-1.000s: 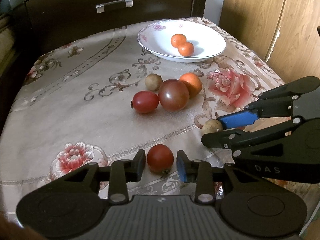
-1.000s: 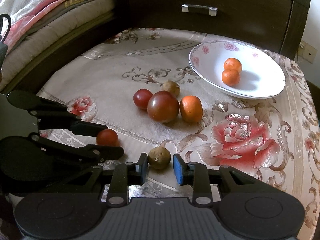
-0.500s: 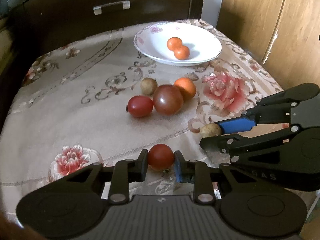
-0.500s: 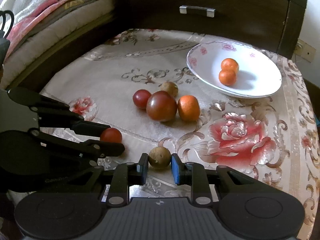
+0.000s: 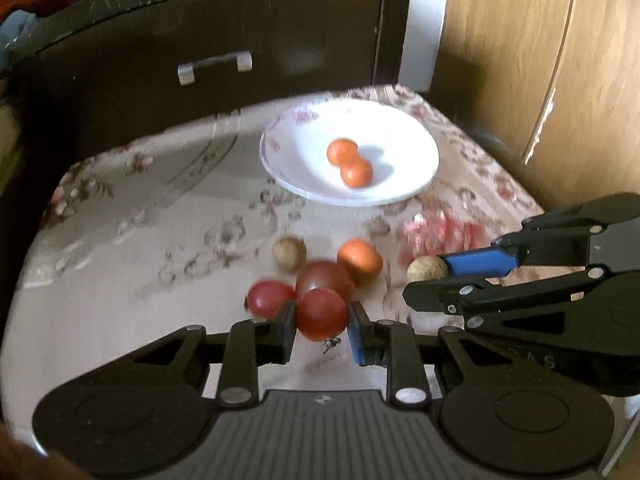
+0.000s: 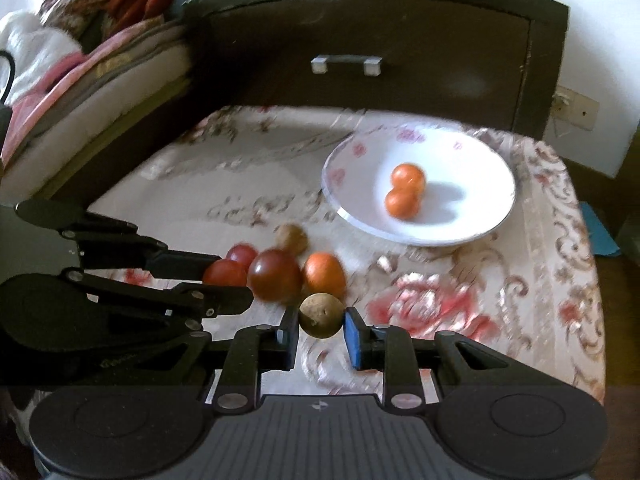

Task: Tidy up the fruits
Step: 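Carry the tomato and brown fruit over the bowl and open both tools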

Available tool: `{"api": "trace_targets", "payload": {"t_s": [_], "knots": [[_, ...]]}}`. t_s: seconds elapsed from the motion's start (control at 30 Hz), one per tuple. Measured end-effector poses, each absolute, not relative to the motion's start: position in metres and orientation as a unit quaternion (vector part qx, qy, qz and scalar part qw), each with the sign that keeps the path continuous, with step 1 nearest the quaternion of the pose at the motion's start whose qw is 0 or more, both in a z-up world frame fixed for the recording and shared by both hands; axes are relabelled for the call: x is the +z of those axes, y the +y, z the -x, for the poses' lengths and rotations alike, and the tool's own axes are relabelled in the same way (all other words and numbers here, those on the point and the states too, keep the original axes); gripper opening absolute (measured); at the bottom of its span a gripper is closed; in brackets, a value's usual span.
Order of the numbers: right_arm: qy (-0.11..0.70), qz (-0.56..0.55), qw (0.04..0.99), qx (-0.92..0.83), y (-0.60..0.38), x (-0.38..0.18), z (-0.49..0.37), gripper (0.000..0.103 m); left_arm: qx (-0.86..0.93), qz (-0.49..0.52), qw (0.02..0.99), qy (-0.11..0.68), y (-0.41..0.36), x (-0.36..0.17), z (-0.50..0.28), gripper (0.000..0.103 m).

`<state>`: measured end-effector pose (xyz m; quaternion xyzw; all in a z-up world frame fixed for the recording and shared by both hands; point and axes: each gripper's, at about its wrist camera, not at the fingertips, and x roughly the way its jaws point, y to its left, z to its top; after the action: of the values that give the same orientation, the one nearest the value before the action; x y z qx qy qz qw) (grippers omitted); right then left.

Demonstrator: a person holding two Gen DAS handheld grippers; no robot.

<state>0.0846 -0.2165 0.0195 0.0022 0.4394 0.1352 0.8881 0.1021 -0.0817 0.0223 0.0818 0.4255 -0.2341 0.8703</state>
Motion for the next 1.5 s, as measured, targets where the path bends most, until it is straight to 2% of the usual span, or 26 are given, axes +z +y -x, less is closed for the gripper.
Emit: {"api": "trace_targets", "payload": {"t_s": [0.67, 1.5], "knots": [[0.422, -0.025, 0.902, 0.090, -0.255, 0.014, -0.153, 0.021, -0.229, -0.102, 0.880, 0.403, -0.128, 0.021, -0.180, 0.034], [0.419, -0.018, 0.904, 0.087, -0.263, -0.003, -0.183, 0.022, -0.221, -0.118, 0.884, 0.394, -0.139, 0.004, -0.203, 0.033]]}}
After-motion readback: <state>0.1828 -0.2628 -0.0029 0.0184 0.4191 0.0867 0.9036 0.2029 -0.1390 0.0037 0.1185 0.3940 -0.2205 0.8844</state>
